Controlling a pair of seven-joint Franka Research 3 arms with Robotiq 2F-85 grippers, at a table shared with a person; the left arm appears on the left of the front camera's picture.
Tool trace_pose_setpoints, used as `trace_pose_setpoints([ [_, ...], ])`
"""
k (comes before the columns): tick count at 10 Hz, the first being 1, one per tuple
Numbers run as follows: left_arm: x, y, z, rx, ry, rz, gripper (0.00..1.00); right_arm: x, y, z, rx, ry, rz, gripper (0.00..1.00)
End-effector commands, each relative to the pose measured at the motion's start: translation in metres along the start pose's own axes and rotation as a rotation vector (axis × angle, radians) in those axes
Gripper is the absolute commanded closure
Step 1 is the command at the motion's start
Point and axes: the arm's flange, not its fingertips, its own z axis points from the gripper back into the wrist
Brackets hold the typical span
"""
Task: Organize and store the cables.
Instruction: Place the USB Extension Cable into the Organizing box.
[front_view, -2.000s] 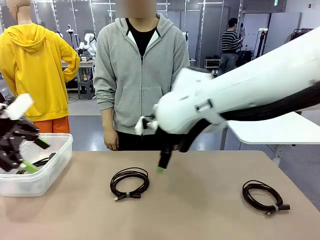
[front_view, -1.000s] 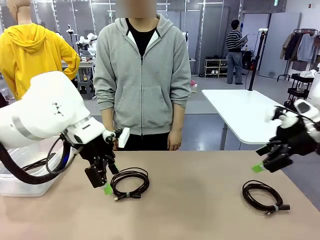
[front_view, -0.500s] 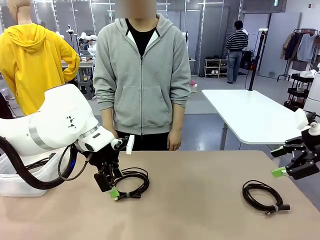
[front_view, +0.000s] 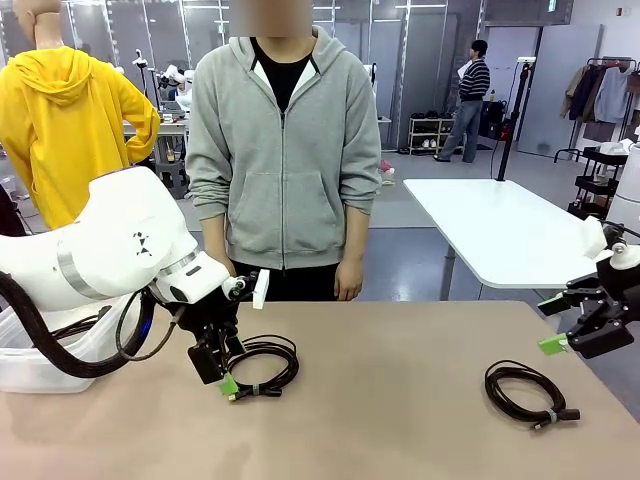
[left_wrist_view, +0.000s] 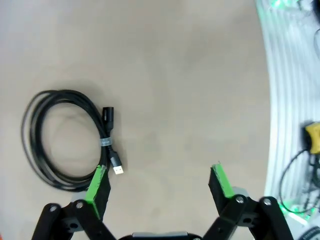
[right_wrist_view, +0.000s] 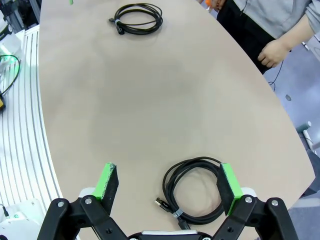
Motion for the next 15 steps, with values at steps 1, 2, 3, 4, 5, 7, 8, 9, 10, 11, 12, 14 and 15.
trace_pose_setpoints([
  [1, 0.021, 0.016, -0.024, 0.029, 0.086, 0.032, 0.0, 0.003, 0.0, 0.0, 0.001, -0.005, -0.029, 0.0],
  [2, 0.023, 0.026, -0.032, 0.02, 0.069, 0.051, 0.0, 0.003, 0.0, 0.0, 0.001, -0.005, -0.029, 0.0],
  [3, 0.025, 0.035, -0.042, 0.039, 0.111, 0.079, 0.0, 0.003, 0.0, 0.0, 0.001, -0.005, -0.029, 0.0],
  [4, 0.029, 0.041, -0.052, 0.056, 0.118, 0.085, 0.0, 0.003, 0.0, 0.0, 0.001, -0.005, -0.029, 0.0],
  [5, 0.031, 0.048, -0.063, 0.087, 0.143, 0.106, 0.0, 0.003, 0.0, 0.0, 0.001, -0.005, -0.029, 0.0],
  [7, 0.03, 0.054, -0.08, 0.088, 0.177, 0.128, 0.0, 0.003, 0.0, 0.0, 0.001, -0.005, -0.029, 0.0],
  [8, 0.028, 0.059, -0.088, 0.088, 0.2, 0.134, 0.0, 0.003, 0.0, 0.0, 0.001, -0.005, -0.029, 0.0],
  [9, 0.026, 0.065, -0.097, 0.075, 0.206, 0.134, 0.0, 0.003, 0.0, 0.0, 0.001, -0.005, -0.029, 0.0],
  [10, 0.025, 0.067, -0.1, 0.066, 0.209, 0.14, 0.0, 0.003, 0.0, 0.0, 0.001, -0.005, -0.029, 0.0],
  [11, 0.024, 0.066, -0.101, 0.056, 0.213, 0.142, 0.0, 0.003, 0.0, 0.0, 0.001, -0.005, -0.029, 0.0],
  [12, 0.023, 0.066, -0.102, 0.047, 0.221, 0.146, 0.0, 0.003, 0.0, 0.0, 0.001, -0.005, -0.029, 0.0],
  [14, 0.023, 0.068, -0.108, 0.043, 0.25, 0.141, 0.36, 0.003, 0.0, 0.0, 0.001, -0.005, -0.029, 0.0],
  [15, 0.023, 0.066, -0.105, 0.055, 0.266, 0.136, 0.68, 0.003, 0.0, 0.0, 0.001, -0.005, -0.029, 0.0],
])
